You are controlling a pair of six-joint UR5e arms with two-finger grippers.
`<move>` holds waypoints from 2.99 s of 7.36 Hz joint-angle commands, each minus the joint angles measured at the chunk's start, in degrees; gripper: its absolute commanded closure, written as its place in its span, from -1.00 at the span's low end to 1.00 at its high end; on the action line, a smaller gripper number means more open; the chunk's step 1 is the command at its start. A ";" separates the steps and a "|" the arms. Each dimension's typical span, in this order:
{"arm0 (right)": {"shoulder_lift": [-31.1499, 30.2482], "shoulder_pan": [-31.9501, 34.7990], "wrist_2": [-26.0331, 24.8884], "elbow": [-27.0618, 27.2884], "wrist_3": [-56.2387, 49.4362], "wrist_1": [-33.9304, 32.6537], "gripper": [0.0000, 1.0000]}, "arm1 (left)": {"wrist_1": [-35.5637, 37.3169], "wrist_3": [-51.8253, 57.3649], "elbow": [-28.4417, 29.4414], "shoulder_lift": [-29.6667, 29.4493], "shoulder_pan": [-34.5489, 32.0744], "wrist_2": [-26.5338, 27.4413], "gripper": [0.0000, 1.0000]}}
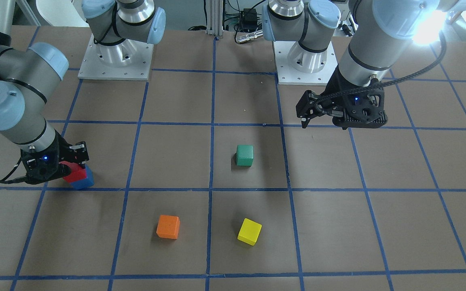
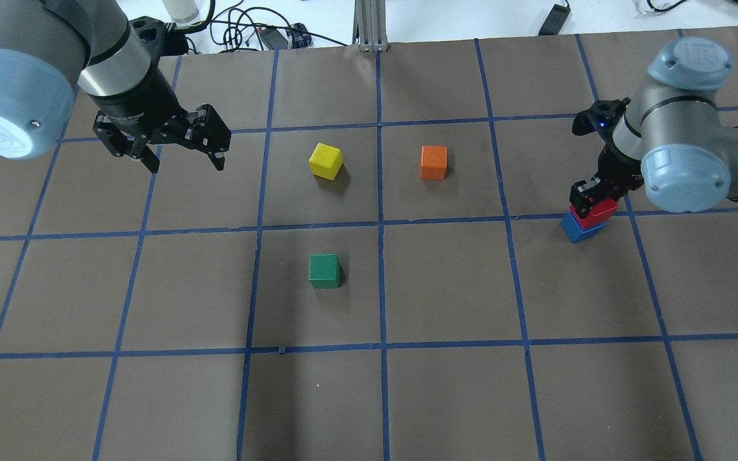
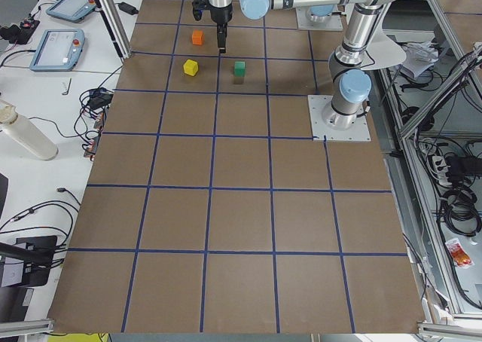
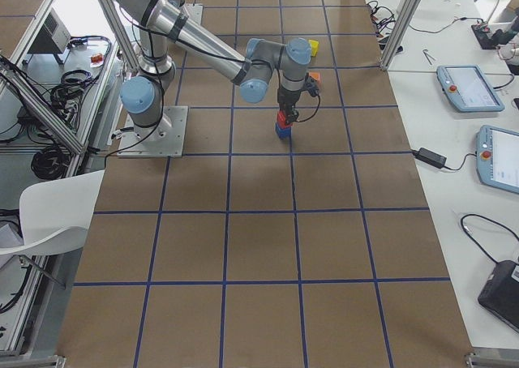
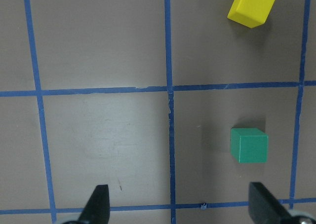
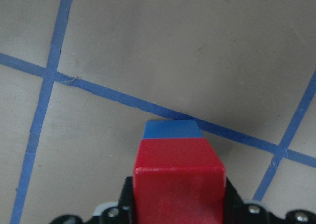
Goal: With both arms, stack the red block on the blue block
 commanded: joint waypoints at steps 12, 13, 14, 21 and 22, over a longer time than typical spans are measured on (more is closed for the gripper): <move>-9.68 16.44 -1.97 -20.27 25.27 23.46 -1.00 | -0.26 0.09 0.63 0.12 -0.09 0.66 -1.00; -9.69 17.41 0.73 -24.83 26.69 29.18 -1.00 | -0.18 0.09 1.06 0.20 -0.17 0.57 -1.00; -9.43 17.51 2.06 -26.45 29.14 31.41 -1.00 | -0.09 0.00 1.07 0.38 -0.18 0.23 -1.00; -7.93 17.60 2.51 -26.29 34.35 29.24 -1.00 | 1.14 -0.53 0.89 3.54 -0.53 -0.04 -1.00; -8.02 17.60 2.60 -25.94 34.35 29.41 -1.00 | 1.14 -0.53 0.54 3.72 -0.53 -0.22 -1.00</move>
